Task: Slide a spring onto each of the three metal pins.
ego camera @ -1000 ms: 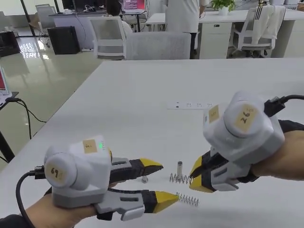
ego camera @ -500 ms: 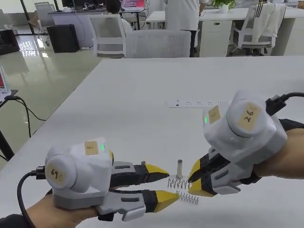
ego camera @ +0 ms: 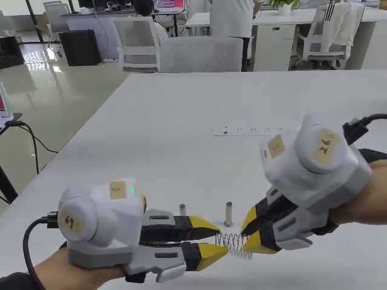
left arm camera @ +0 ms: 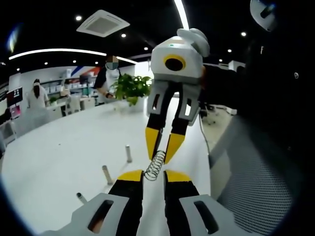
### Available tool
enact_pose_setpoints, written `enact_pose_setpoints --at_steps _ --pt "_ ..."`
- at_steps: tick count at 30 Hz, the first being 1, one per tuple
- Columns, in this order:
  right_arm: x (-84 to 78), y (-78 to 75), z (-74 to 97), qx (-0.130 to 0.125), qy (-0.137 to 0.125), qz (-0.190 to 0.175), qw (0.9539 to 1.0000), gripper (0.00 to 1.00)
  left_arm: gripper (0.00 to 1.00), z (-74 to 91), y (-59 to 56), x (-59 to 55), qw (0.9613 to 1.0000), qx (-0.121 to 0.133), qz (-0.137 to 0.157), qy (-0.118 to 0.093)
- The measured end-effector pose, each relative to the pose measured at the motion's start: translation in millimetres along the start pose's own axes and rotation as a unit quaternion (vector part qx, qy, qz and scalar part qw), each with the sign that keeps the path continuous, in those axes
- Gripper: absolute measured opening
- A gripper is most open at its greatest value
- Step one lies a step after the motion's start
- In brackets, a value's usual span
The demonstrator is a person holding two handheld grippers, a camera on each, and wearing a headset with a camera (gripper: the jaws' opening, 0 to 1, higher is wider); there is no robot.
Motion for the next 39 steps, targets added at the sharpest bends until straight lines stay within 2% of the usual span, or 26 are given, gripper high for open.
enact_pose_setpoints --at_steps 20,39 --pt "-1.8 8.3 5.0 0.027 0.007 0.034 0.9991 0.07 0.04 -1.7 -10.6 0.6 0.9997 -0.025 -0.003 0.0" --pt "-4.1 10.6 3.6 0.034 0.003 0.015 0.9993 0.09 0.03 -0.8 -14.5 1.0 0.9993 -0.037 0.006 -0.001"
Point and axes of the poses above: the centre of the closed fingertips' face, and the gripper's own axes: z roughly backward along the fingers, y roughly to its left, x roughly out of its top, the point moved 2 cm from there along z, roughly backward along the fingers, and after that the axes turned 13 degrees about -z, right-handed, at the moved point
